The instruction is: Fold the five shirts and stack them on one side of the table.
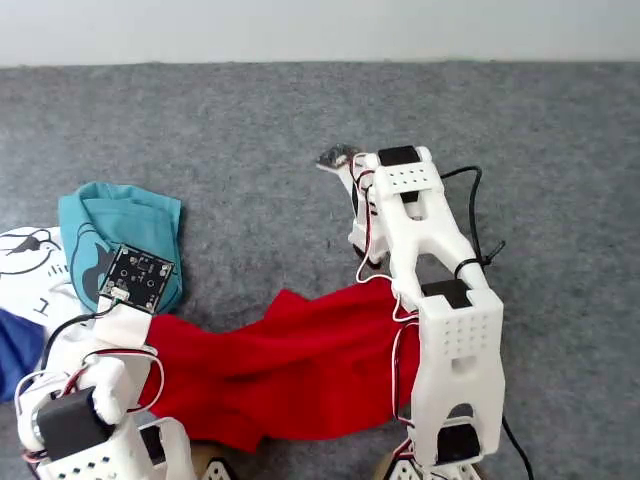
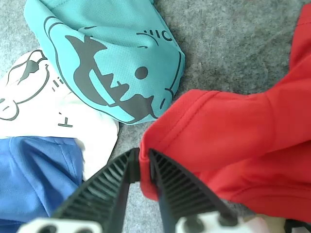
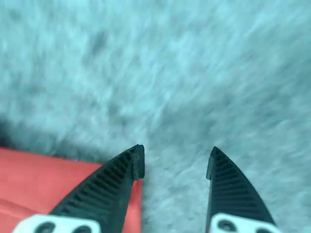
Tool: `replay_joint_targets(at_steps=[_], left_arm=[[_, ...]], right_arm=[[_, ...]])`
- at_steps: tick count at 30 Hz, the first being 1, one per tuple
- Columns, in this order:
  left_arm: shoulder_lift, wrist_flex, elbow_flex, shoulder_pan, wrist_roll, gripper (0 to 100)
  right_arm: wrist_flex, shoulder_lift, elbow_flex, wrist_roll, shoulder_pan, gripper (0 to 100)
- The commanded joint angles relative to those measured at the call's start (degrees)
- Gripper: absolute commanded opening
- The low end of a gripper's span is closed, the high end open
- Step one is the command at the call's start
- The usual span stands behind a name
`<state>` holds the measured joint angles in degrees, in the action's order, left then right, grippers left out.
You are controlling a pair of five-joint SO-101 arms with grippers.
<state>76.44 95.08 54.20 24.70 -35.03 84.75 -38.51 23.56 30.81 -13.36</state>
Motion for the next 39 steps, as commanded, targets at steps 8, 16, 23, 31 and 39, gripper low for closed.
replay_joint_targets(at_steps=[8,16,23,31,39], left_arm=[[0.35,-1.14,-0.40,-0.09,0.53,2],[0.35,-1.14,-0.40,-0.18,0.44,2],[0.35,-1.14,-0.40,-0.18,0.44,2],[0.35,-1.23,-0.31,-0.35,0.44,2],[0.35,-1.23,-0.31,-0.26,0.44,2]], right_arm=[[17.89,2.33,11.96,0.09,0.31,22.1],[18.42,9.89,1.41,-1.23,-0.40,22.1],[18.07,22.64,-17.05,-1.23,-3.91,22.2],[9.71,15.08,-17.93,-1.05,-7.78,22.2],[3.47,-1.10,9.05,-1.05,-7.52,22.1]])
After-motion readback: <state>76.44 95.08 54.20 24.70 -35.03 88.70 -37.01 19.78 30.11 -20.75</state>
